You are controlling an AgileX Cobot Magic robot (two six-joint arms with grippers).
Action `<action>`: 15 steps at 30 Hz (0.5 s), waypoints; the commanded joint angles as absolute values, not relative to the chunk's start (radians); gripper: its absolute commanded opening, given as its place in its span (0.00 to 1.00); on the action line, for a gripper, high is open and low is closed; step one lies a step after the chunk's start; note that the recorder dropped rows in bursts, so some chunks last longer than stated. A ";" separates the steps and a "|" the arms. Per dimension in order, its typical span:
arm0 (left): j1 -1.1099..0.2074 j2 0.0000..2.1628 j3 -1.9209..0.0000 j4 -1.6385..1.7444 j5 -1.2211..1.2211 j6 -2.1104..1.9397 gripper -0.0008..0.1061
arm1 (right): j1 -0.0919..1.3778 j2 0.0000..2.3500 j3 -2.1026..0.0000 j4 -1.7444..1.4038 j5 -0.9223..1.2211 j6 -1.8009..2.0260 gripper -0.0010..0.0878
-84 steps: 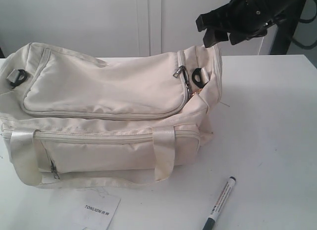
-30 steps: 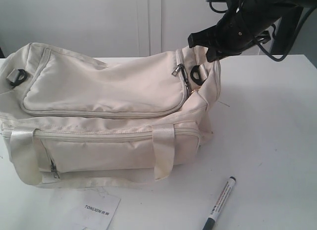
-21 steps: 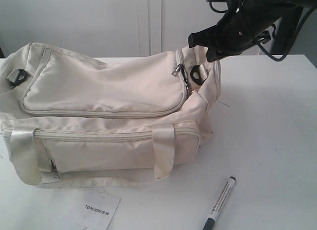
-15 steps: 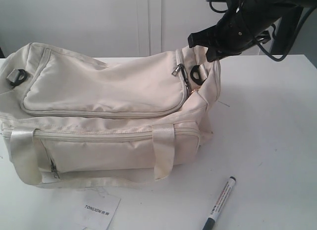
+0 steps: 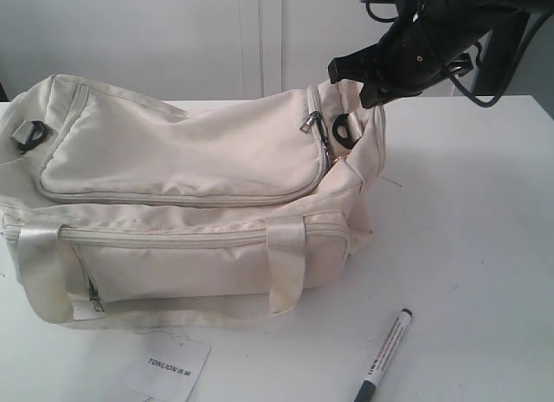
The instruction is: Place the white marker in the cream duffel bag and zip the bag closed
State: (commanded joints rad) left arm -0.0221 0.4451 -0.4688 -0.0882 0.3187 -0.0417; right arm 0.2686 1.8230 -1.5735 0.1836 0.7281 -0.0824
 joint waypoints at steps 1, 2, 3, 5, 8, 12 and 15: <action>-0.033 0.461 -0.483 -0.092 0.330 -0.035 0.01 | 0.269 1.823 -1.573 0.184 0.728 -0.082 0.01; -0.048 0.482 -0.497 -0.095 0.341 -0.021 0.01 | 0.269 1.823 -1.573 0.184 0.728 -0.082 0.01; -0.063 0.503 -0.510 -0.097 0.347 -0.010 0.01 | 0.269 1.823 -1.573 0.184 0.728 -0.082 0.01; -0.094 0.543 -0.533 -0.116 0.351 0.011 0.01 | 0.269 1.823 -1.573 0.184 0.728 -0.082 0.01; -0.136 0.598 -0.567 -0.150 0.351 0.056 0.01 | 0.269 1.823 -1.573 0.184 0.728 -0.082 0.01; -0.191 0.654 -0.600 -0.154 0.325 0.091 0.01 | 0.269 1.823 -1.573 0.184 0.728 -0.082 0.01; -0.231 0.694 -0.629 -0.154 0.304 0.095 0.01 | 0.269 1.823 -1.573 0.184 0.728 -0.082 0.01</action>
